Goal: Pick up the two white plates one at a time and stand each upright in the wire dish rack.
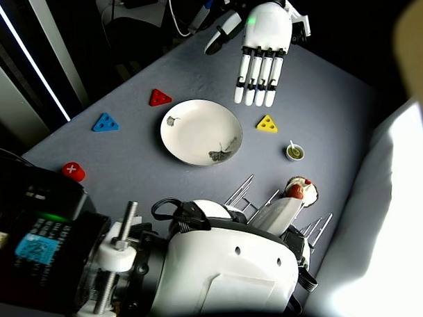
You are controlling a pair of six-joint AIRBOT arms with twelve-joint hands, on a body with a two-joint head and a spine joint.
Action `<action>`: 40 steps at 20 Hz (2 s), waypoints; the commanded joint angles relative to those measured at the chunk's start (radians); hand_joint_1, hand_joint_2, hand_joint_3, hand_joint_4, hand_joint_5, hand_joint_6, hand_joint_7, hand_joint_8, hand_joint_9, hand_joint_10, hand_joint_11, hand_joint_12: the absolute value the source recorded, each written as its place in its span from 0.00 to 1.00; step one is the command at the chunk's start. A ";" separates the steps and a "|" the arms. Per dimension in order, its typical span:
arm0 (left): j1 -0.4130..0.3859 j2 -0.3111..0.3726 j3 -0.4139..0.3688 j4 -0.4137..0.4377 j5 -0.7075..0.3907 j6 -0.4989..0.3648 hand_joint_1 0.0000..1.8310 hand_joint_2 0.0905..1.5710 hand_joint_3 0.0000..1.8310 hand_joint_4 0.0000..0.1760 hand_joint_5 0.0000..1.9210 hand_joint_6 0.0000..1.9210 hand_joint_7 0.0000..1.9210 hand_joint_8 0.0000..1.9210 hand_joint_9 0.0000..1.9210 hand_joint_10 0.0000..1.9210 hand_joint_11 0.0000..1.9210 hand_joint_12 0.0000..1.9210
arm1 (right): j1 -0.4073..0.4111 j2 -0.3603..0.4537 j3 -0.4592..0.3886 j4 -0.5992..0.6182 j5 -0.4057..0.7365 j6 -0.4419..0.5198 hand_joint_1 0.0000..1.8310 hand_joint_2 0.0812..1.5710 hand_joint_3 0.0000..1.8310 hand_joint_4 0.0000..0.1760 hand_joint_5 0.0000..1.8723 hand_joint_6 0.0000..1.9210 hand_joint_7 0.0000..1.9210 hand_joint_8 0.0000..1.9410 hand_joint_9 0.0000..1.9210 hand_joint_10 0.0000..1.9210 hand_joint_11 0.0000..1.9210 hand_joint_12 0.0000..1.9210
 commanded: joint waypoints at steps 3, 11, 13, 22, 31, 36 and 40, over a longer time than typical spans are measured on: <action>0.001 0.003 0.007 -0.063 -0.095 -0.001 0.00 0.53 0.00 0.00 0.03 0.00 0.04 0.00 0.04 0.00 0.04 0.01 | -0.001 0.002 0.008 0.019 0.133 0.022 0.76 0.64 0.00 0.00 0.52 0.51 0.62 0.23 0.62 0.40 0.69 0.09; 0.045 0.003 0.005 -0.043 -0.174 -0.001 0.00 0.53 0.00 0.00 0.05 0.00 0.06 0.00 0.05 0.00 0.06 0.01 | -0.014 -0.005 0.024 0.019 0.136 0.029 0.76 0.64 0.00 0.00 0.56 0.47 0.64 0.21 0.62 0.39 0.70 0.06; 0.049 0.003 0.002 -0.043 -0.183 -0.001 0.00 0.53 0.00 0.00 0.05 0.00 0.06 0.00 0.06 0.00 0.05 0.01 | -0.016 -0.007 0.032 0.019 0.136 0.030 0.77 0.63 0.00 0.00 0.57 0.44 0.65 0.19 0.63 0.38 0.71 0.05; 0.061 -0.001 -0.020 -0.023 -0.175 -0.001 0.00 0.53 0.00 0.00 0.06 0.00 0.07 0.00 0.06 0.00 0.06 0.01 | -0.032 -0.014 0.042 0.019 0.136 0.033 0.77 0.63 0.00 0.00 0.58 0.40 0.63 0.24 0.63 0.38 0.73 0.03; 0.065 -0.009 -0.030 -0.020 -0.158 -0.001 0.00 0.53 0.00 0.00 0.05 0.00 0.07 0.00 0.06 0.00 0.05 0.01 | -0.051 -0.018 0.036 0.019 0.136 0.037 0.60 0.59 0.00 0.00 0.43 0.01 0.44 0.00 0.45 0.00 0.51 0.00; 0.074 -0.018 -0.036 -0.003 -0.140 -0.001 0.00 0.53 0.00 0.00 0.05 0.00 0.06 0.00 0.06 0.01 0.06 0.01 | -0.051 -0.018 0.036 0.019 0.136 0.040 0.58 0.54 0.00 0.00 0.42 0.00 0.43 0.00 0.42 0.00 0.43 0.00; 0.085 -0.024 -0.046 0.008 -0.124 -0.001 0.00 0.52 0.00 0.00 0.05 0.00 0.06 0.00 0.05 0.00 0.05 0.00 | -0.051 -0.018 0.029 0.019 0.136 0.049 0.56 0.53 0.00 0.00 0.35 0.00 0.40 0.00 0.38 0.00 0.37 0.00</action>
